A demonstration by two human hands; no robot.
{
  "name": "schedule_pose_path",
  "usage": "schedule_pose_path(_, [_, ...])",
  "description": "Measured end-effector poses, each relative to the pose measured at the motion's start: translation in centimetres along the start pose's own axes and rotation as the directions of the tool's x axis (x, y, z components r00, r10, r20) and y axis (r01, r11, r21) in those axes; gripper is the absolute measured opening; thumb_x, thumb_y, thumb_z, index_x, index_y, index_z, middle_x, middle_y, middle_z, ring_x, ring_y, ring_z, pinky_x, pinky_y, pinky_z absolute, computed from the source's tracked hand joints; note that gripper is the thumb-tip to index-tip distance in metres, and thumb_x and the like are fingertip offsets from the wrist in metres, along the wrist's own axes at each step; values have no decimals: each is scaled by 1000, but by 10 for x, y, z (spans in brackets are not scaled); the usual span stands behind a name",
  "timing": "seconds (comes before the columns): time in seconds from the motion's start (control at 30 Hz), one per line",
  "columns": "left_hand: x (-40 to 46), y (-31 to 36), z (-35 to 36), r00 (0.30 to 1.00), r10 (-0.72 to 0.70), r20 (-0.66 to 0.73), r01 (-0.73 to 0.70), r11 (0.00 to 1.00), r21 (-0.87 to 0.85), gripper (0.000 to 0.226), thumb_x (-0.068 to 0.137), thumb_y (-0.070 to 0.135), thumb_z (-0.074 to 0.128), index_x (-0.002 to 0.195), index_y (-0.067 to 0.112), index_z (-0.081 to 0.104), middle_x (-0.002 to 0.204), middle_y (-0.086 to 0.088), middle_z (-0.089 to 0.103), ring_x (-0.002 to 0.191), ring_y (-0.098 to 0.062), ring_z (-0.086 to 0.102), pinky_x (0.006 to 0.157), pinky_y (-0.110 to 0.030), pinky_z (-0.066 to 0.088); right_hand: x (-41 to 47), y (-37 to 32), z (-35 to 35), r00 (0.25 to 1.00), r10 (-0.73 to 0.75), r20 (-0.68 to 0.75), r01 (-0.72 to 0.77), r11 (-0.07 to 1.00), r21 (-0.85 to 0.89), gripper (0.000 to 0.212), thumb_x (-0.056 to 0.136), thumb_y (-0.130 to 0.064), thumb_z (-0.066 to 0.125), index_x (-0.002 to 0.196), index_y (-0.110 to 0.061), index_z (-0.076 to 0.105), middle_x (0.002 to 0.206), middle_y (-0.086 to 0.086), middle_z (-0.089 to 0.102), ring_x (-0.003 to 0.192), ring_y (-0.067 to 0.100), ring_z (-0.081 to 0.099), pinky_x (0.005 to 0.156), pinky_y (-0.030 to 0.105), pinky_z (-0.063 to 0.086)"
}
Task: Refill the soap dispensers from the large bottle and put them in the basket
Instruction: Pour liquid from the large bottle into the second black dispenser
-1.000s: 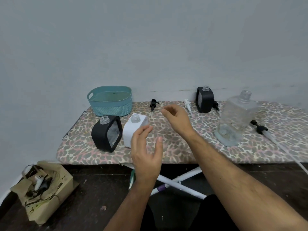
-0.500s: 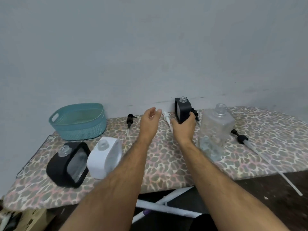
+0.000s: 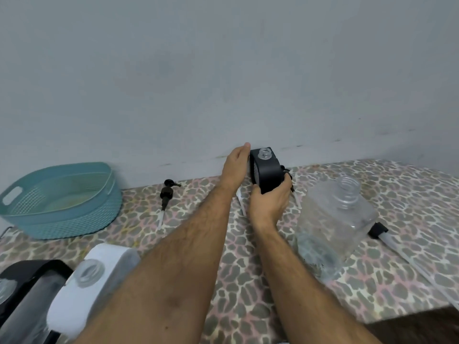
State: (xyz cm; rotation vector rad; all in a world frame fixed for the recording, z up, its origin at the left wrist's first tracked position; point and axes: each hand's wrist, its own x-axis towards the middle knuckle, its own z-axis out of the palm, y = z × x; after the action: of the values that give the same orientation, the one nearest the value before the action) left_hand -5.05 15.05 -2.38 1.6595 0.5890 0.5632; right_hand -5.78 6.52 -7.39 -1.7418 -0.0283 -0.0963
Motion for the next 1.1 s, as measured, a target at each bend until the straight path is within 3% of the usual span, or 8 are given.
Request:
schedule_pose_path(0.13, [7, -8, 8, 999, 1, 41, -1, 1000, 15, 55, 91, 62, 41, 112, 18, 68, 112, 5, 71, 109, -12, 65, 103, -38, 48, 2, 4, -2, 999, -22, 29, 22, 1000, -9, 62, 83, -12, 67, 138, -20, 40, 132, 1, 55, 122, 25, 51, 102, 48, 45])
schedule_pose_path(0.4, [-23, 17, -7, 994, 105, -2, -105, 994, -33, 38, 104, 44, 40, 110, 16, 65, 108, 7, 68, 104, -8, 63, 79, -16, 44, -15, -17, -22, 990, -93, 105, 78, 987, 142, 57, 84, -7, 64, 136, -17, 41, 125, 0, 57, 114, 19, 56, 95, 37, 51])
schedule_pose_path(0.53, [-58, 24, -29, 978, 173, -121, -179, 983, -47, 39, 104, 40, 42, 117, 11, 65, 115, 1, 67, 108, -9, 62, 81, -13, 45, -38, -32, -44, 960, -196, 201, 152, 966, 211, 47, 83, -10, 63, 124, -24, 46, 112, -5, 61, 101, 11, 60, 79, 21, 49])
schedule_pose_path(0.63, [-94, 24, -45, 960, 189, -205, -204, 978, -53, 37, 103, 39, 45, 117, 11, 65, 113, 3, 68, 106, -5, 63, 89, -19, 49, -58, -37, -64, 923, -226, 311, 151, 957, 247, 43, 82, -13, 64, 116, -32, 47, 103, -15, 61, 95, 3, 61, 79, 23, 52])
schedule_pose_path(0.73, [-136, 22, -59, 938, 217, -270, -238, 970, -47, 23, 104, 33, 46, 100, 23, 66, 97, 14, 69, 89, 9, 63, 80, -12, 48, -78, -35, -86, 866, -230, 444, 119, 957, 264, 45, 83, -11, 65, 121, -29, 48, 104, -17, 60, 96, 1, 61, 81, 22, 52])
schedule_pose_path(0.83, [-173, 15, -67, 924, 227, -309, -249, 968, -33, 22, 103, 33, 47, 100, 24, 66, 98, 10, 69, 92, 1, 63, 83, -17, 50, -92, -26, -102, 815, -216, 538, 102, 967, 234, 49, 83, -11, 65, 129, -23, 51, 108, -10, 63, 99, 4, 61, 85, 27, 54])
schedule_pose_path(0.93, [-203, 3, -72, 939, 161, -304, -194, 978, -80, 24, 102, 36, 49, 115, 20, 62, 114, 2, 65, 107, -9, 61, 90, -21, 50, -103, -19, -116, 776, -198, 599, 90, 975, 205, 49, 82, -11, 66, 128, -23, 52, 112, -3, 65, 103, 11, 64, 88, 35, 56])
schedule_pose_path(1.1, [-244, -10, -77, 961, 93, -262, -129, 984, -124, 35, 99, 23, 56, 132, 12, 51, 126, -3, 59, 116, -15, 58, 98, -28, 50, -115, -13, -135, 704, -173, 689, 56, 980, 189, 51, 87, -3, 61, 133, -21, 50, 116, -1, 65, 109, 16, 64, 89, 32, 56])
